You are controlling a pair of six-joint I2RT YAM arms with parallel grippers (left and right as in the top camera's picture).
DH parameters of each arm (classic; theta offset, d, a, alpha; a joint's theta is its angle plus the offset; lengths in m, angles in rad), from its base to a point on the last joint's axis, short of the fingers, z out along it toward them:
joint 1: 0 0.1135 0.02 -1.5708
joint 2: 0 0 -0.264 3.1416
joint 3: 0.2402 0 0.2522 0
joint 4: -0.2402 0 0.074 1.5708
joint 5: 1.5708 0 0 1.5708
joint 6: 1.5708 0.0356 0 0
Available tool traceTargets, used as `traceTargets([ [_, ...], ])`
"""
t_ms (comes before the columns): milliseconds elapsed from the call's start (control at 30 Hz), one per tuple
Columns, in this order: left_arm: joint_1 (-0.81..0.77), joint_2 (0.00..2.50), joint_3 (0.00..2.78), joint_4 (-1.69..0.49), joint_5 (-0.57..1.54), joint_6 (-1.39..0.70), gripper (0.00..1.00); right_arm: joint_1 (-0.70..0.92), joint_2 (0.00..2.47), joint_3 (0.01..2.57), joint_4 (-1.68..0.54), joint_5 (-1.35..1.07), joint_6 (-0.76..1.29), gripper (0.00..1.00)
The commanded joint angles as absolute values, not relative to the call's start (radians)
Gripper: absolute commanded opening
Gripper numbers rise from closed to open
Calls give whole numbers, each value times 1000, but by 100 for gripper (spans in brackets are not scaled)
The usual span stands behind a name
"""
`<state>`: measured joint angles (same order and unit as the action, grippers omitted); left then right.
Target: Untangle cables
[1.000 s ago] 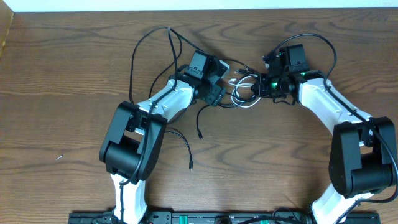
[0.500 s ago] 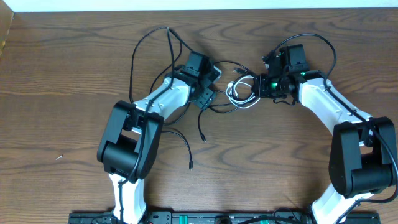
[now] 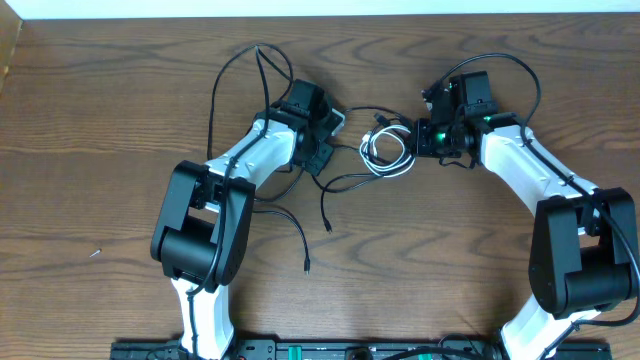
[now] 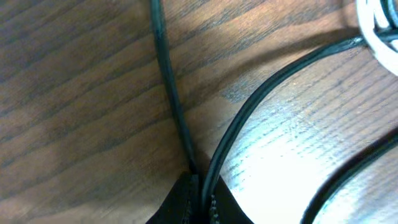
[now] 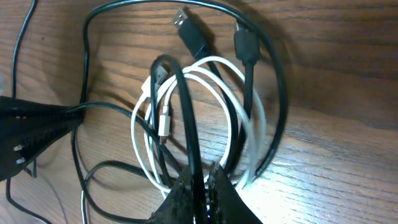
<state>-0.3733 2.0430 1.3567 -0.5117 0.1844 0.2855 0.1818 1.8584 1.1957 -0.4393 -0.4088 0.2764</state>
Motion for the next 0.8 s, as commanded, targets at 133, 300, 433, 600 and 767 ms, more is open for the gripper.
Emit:
traceTargets([
  [133,-371,1831,1497,-530,194,165,7,185,1861,1197,-466,-329,279,6],
  [300,-371,1649,1544,-504,195,135,7,185,1862,1195,-480,-281,292,6],
  [433,-371,1516,1544,-464,194,132,7,183,1870,1195,-480,-274,292,6],
  [600,-371,1397,1544,-398,194,132,7,183,1882,1195,-458,-334,262,9],
  [767,-371,1348,1544,-341,194,132,7,183,1838,1218,-371,-612,159,38],
])
